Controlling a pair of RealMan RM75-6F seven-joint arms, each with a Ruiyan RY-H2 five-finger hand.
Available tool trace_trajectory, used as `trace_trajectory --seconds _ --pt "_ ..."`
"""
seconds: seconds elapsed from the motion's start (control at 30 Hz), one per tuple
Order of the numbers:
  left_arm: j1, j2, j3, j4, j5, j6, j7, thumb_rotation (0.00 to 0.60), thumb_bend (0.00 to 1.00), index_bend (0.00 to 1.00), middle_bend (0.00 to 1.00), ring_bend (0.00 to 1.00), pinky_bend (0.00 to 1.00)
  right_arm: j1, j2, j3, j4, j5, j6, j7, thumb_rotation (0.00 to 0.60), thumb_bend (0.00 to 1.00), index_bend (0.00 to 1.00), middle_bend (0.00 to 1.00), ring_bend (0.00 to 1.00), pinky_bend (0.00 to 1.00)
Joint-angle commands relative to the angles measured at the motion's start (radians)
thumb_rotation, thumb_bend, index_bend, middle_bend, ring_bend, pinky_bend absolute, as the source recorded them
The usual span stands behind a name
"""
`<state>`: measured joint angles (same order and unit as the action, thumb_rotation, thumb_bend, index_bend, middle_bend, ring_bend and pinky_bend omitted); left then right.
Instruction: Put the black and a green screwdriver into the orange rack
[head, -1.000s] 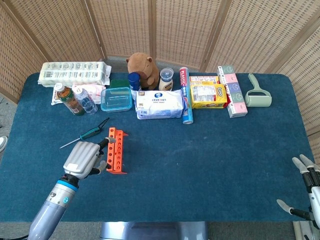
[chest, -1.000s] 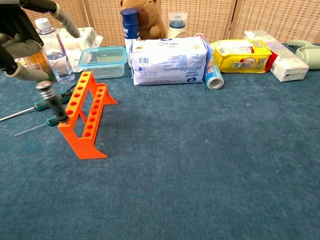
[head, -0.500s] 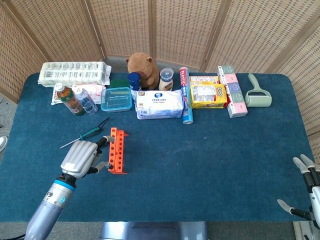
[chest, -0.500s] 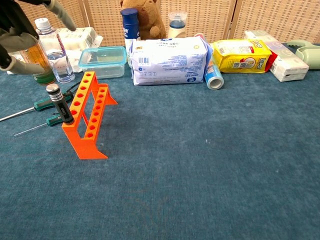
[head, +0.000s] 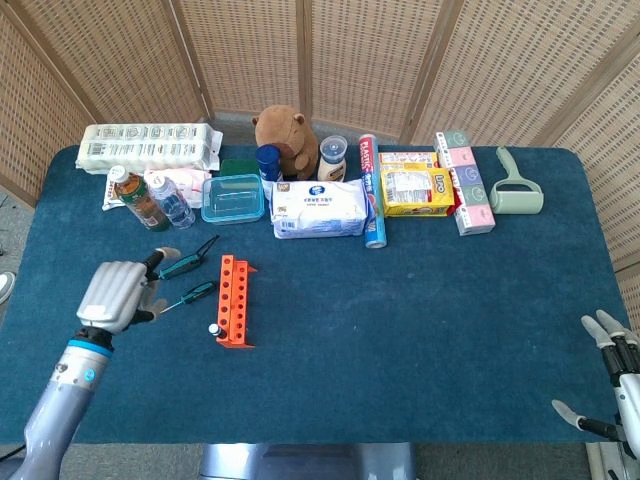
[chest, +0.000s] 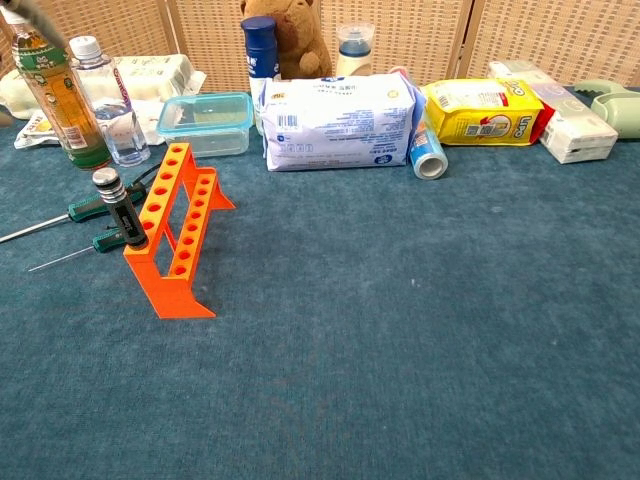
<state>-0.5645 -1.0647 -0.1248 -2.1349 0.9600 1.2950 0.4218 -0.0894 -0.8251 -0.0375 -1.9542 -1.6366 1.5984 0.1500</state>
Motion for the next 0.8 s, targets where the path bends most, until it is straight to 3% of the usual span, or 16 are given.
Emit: trace_trajectory --seconds 0.03,0.23,0.5,0.8 --pt "-0.019 -0.03 -0.043 0.115 -0.075 -0.058 -0.064 0.6 0.27 0.23 0.81 0.72 0.85 0.002 0.0 -0.001 -0.002 0.003 -0.007 -0.003 0.6 0.03 0.0 0.0 0.01 0.0" --pt "-0.069 -0.13 -0.083 0.264 -0.186 -0.092 -0.036 0.6 0.24 0.23 0.81 0.72 0.85 0.007 0.005 0.001 -0.003 0.016 -0.018 0.004 0.6 0.03 0.0 0.0 0.01 0.0" --pt "-0.17 -0.295 -0.116 0.421 -0.397 -0.068 0.167 0.6 0.08 0.23 0.81 0.72 0.85 0.011 0.013 0.002 -0.001 0.023 -0.025 0.026 0.6 0.03 0.0 0.0 0.01 0.0" --pt "-0.245 -0.455 -0.187 0.609 -0.642 -0.051 0.289 0.6 0.15 0.28 0.81 0.72 0.85 0.019 0.022 0.011 0.009 0.041 -0.032 0.062 0.6 0.03 0.0 0.0 0.01 0.0"
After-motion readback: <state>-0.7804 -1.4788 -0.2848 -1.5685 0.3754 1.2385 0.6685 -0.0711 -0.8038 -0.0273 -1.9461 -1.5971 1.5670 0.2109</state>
